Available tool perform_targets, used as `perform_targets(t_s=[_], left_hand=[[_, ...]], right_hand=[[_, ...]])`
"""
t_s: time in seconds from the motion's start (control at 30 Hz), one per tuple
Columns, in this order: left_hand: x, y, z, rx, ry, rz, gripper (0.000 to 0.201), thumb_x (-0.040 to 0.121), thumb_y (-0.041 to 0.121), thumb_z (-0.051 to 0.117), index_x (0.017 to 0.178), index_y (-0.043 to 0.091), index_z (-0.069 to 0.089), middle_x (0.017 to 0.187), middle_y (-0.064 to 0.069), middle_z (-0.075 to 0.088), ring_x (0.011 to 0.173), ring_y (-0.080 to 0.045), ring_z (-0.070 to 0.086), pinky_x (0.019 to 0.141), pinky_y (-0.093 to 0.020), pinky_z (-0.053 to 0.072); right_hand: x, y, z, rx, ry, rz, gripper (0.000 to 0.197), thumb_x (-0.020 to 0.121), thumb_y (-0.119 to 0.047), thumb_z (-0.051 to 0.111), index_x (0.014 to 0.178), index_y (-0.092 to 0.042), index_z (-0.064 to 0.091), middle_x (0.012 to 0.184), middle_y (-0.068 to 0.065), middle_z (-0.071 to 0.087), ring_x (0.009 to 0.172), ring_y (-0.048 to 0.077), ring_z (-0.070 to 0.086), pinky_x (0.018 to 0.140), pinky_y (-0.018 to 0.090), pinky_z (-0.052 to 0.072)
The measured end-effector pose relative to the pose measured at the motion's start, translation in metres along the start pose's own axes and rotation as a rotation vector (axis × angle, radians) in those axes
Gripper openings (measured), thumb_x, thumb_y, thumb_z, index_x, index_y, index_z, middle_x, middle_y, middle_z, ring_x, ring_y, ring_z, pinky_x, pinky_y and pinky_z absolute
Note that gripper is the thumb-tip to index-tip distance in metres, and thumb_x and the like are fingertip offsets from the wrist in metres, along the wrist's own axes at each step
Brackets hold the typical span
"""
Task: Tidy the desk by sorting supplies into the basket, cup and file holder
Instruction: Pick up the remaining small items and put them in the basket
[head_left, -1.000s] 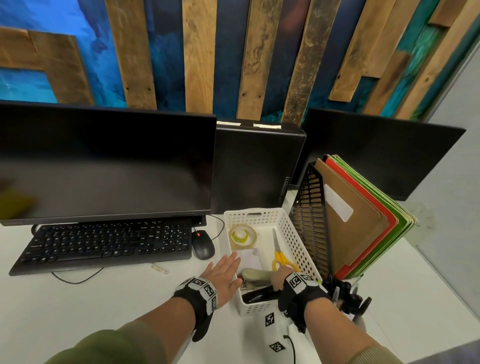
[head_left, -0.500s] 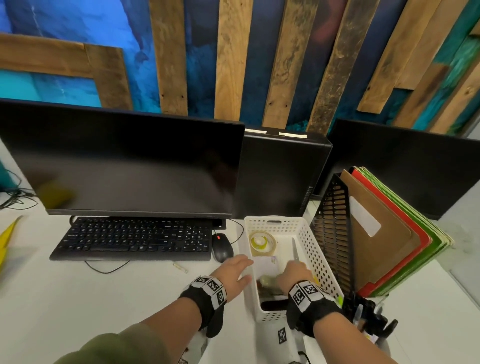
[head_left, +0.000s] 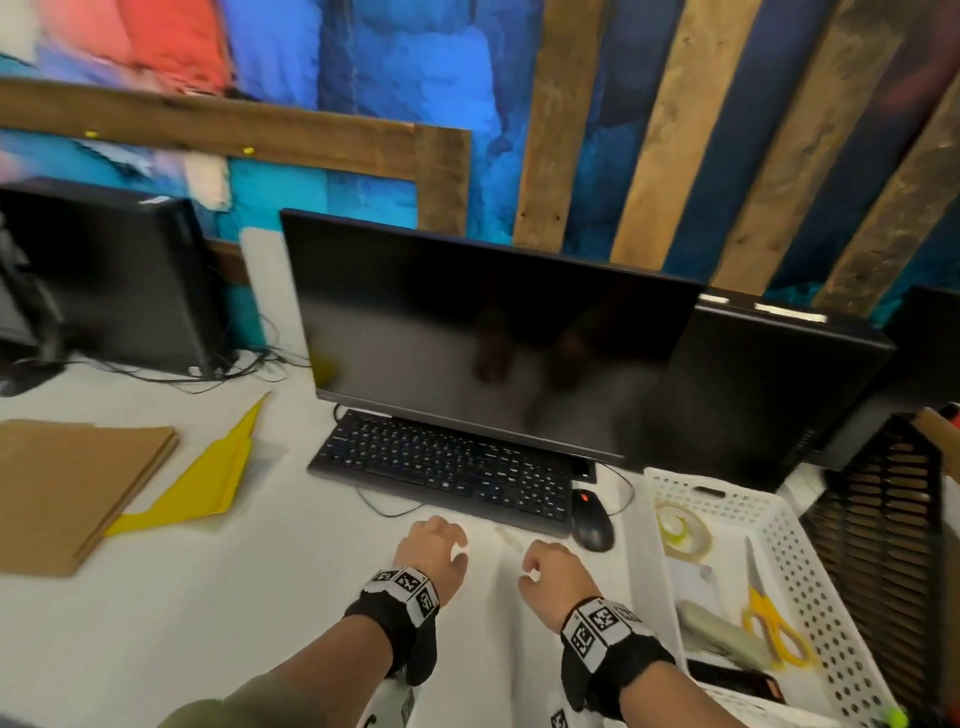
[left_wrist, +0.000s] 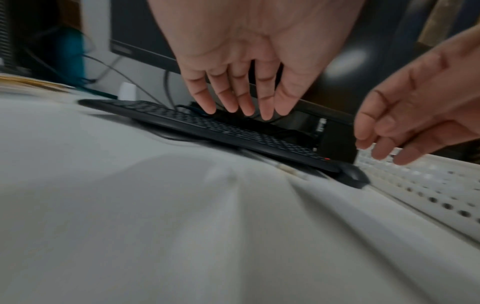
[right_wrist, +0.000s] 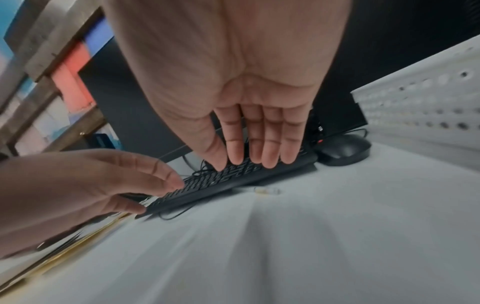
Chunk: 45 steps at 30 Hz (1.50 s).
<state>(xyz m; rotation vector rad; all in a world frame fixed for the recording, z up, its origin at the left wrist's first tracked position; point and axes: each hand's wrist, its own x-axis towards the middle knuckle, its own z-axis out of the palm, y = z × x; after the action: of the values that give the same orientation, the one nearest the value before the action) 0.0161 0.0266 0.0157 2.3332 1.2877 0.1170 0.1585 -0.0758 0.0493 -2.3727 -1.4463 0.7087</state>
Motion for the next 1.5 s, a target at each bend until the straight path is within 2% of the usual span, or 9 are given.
perform_targets(t_s=[0.1, 0.2, 0.3, 0.4, 0.57, 1.03, 1.3, 1.37, 1.5], left_hand=[[-0.005, -0.050, -0.021, 0.011, 0.051, -0.130, 0.035, 0.095, 0.032, 0.043, 0.129, 0.024, 0.048, 0.140, 0.003, 0.041, 0.132, -0.017, 0.036, 0.107, -0.029, 0.035], [-0.006, -0.092, -0.036, 0.018, 0.050, -0.239, 0.045, 0.096, 0.034, 0.042, 0.138, 0.020, 0.038, 0.145, 0.000, 0.035, 0.135, -0.020, 0.033, 0.109, -0.031, 0.034], [-0.007, -0.134, -0.048, 0.037, 0.040, -0.348, 0.056, 0.097, 0.038, 0.039, 0.145, 0.013, 0.025, 0.154, -0.005, 0.023, 0.142, -0.022, 0.023, 0.115, -0.032, 0.025], [-0.006, -0.173, -0.056, 0.079, 0.024, -0.445, 0.063, 0.098, 0.039, 0.036, 0.149, 0.010, 0.013, 0.159, -0.007, 0.008, 0.147, -0.021, 0.009, 0.119, -0.036, 0.017], [0.003, -0.208, -0.063, 0.110, -0.056, -0.484, 0.067, 0.099, 0.040, 0.031, 0.150, 0.007, 0.002, 0.159, -0.007, -0.005, 0.148, -0.022, -0.002, 0.120, -0.040, 0.010], [0.017, -0.216, -0.060, 0.391, -0.045, -0.516, 0.079, 0.094, 0.055, 0.028, 0.149, 0.003, 0.002, 0.159, -0.012, 0.004, 0.147, -0.028, 0.006, 0.120, -0.044, 0.005], [0.007, -0.181, -0.053, 0.426, 0.011, -0.332, 0.071, 0.095, 0.050, 0.032, 0.150, 0.012, 0.009, 0.146, -0.010, 0.032, 0.133, -0.028, 0.034, 0.109, -0.039, 0.030], [0.011, -0.179, -0.056, 0.437, -0.001, -0.373, 0.070, 0.094, 0.050, 0.036, 0.148, 0.014, 0.013, 0.147, -0.013, 0.029, 0.136, -0.031, 0.030, 0.113, -0.042, 0.027], [0.016, -0.184, -0.058, 0.350, -0.104, -0.539, 0.066, 0.093, 0.053, 0.036, 0.148, 0.031, 0.009, 0.157, -0.014, -0.002, 0.144, -0.038, 0.003, 0.115, -0.053, 0.016]], right_hand=[[0.013, -0.027, 0.027, 0.004, -0.033, -0.055, 0.011, 0.090, -0.021, 0.050, 0.099, -0.022, 0.045, 0.124, 0.003, 0.047, 0.106, 0.017, 0.050, 0.089, 0.020, 0.038], [0.025, -0.036, 0.049, -0.021, -0.029, -0.036, 0.033, 0.090, -0.022, 0.050, 0.123, -0.018, 0.045, 0.135, 0.003, 0.039, 0.121, 0.019, 0.042, 0.102, 0.024, 0.036], [0.034, -0.038, 0.067, -0.037, -0.039, 0.047, 0.055, 0.092, -0.026, 0.050, 0.141, -0.015, 0.028, 0.152, 0.007, 0.019, 0.138, 0.024, 0.027, 0.113, 0.028, 0.027], [0.042, -0.035, 0.084, -0.069, -0.040, 0.127, 0.066, 0.094, -0.031, 0.048, 0.147, -0.015, 0.013, 0.157, 0.010, 0.000, 0.145, 0.027, 0.012, 0.118, 0.031, 0.017], [0.055, -0.031, 0.102, -0.053, -0.013, 0.241, 0.073, 0.096, -0.031, 0.046, 0.149, -0.015, -0.001, 0.157, 0.011, -0.012, 0.146, 0.031, 0.002, 0.120, 0.036, 0.011], [0.076, -0.016, 0.117, -0.206, 0.041, 0.280, 0.071, 0.097, -0.045, 0.031, 0.150, -0.012, -0.004, 0.159, 0.003, -0.003, 0.147, 0.027, 0.004, 0.121, 0.035, 0.009], [0.063, -0.030, 0.117, -0.198, 0.182, 0.269, 0.057, 0.095, -0.040, 0.041, 0.144, -0.021, 0.022, 0.145, 0.003, 0.031, 0.136, 0.022, 0.030, 0.112, 0.037, 0.029], [0.060, -0.033, 0.114, -0.199, 0.179, 0.280, 0.051, 0.095, -0.038, 0.042, 0.141, -0.023, 0.028, 0.141, 0.002, 0.035, 0.133, 0.020, 0.034, 0.109, 0.036, 0.032], [0.060, -0.036, 0.107, -0.182, 0.144, 0.319, 0.038, 0.095, -0.032, 0.043, 0.132, -0.020, 0.041, 0.135, 0.001, 0.041, 0.126, 0.019, 0.040, 0.105, 0.037, 0.037]])
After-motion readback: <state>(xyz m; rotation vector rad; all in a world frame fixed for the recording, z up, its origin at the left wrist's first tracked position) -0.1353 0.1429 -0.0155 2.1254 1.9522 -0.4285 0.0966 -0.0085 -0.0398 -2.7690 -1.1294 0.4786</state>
